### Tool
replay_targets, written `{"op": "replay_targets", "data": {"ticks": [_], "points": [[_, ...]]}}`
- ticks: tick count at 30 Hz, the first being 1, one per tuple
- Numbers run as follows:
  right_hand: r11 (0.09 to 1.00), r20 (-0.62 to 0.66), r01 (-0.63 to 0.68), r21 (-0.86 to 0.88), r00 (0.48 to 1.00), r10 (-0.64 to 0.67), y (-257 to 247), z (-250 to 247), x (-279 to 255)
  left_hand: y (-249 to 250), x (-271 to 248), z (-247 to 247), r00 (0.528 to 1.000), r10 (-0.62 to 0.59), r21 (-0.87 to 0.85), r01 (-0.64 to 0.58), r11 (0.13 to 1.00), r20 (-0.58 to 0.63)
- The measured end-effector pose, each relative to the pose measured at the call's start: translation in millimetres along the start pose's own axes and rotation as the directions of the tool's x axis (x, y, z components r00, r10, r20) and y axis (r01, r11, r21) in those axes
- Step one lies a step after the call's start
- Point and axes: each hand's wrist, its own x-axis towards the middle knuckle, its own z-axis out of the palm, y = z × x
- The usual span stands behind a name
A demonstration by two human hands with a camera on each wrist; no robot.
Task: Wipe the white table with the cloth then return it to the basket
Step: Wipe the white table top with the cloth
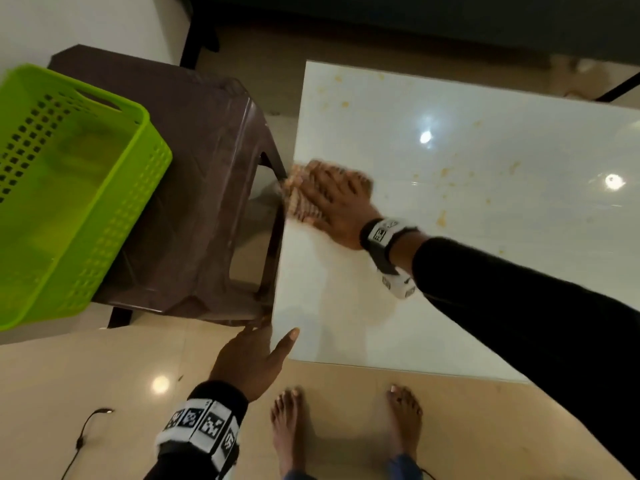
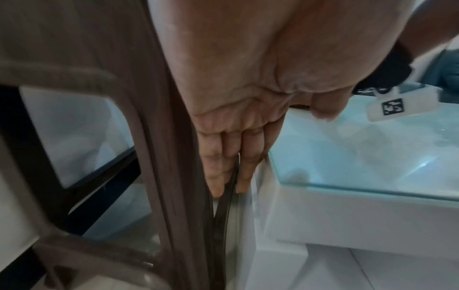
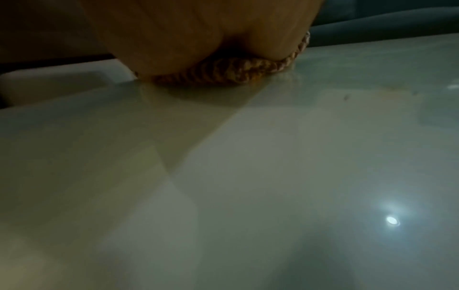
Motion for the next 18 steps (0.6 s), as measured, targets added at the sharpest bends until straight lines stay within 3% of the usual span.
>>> {"op": "replay_targets", "data": {"ticks": [2, 5, 6, 8, 10, 11, 13, 16, 18], "points": [[0.989, -0.004, -0.134, 0.061, 0.991, 0.134, 24, -8, 10, 4, 9, -5, 1.000, 0.000, 0.080, 0.001, 0.997, -0.012], [0.966, -0.031, -0.232, 0.114, 0.971, 0.237, 25, 4, -20, 19, 16, -10, 0.998, 0.067, 0.049, -0.066, 0.997, -0.019], [0.970, -0.037, -0.216, 0.111, 0.974, 0.221, 12, 10, -44, 23, 19, -13, 0.997, 0.070, 0.044, -0.069, 0.997, -0.020], [0.997, -0.017, -0.062, 0.056, 0.998, 0.063, -14, 31, -96, 26, 21, -17, 0.998, 0.059, 0.050, -0.058, 0.997, -0.019], [0.993, 0.063, 0.118, -0.004, 0.991, -0.117, -4, 39, -120, 24, 20, -16, 0.999, 0.047, 0.062, -0.048, 0.997, 0.010], [0.990, 0.080, 0.141, -0.011, 0.987, -0.140, 14, 36, -113, 22, 19, -16, 0.999, 0.046, 0.057, -0.047, 0.997, 0.012], [0.999, 0.022, -0.023, 0.031, 1.000, 0.022, 51, 28, -82, 19, 18, -15, 0.998, 0.062, 0.003, -0.062, 0.998, -0.019], [0.913, 0.019, -0.365, 0.182, 0.930, 0.368, 86, 10, -35, 20, 19, -19, 0.998, 0.069, -0.039, -0.069, 0.997, -0.012], [0.881, 0.010, -0.430, 0.198, 0.900, 0.437, 81, 9, -25, 21, 23, -20, 0.999, 0.043, -0.045, -0.042, 0.998, 0.007]]}}
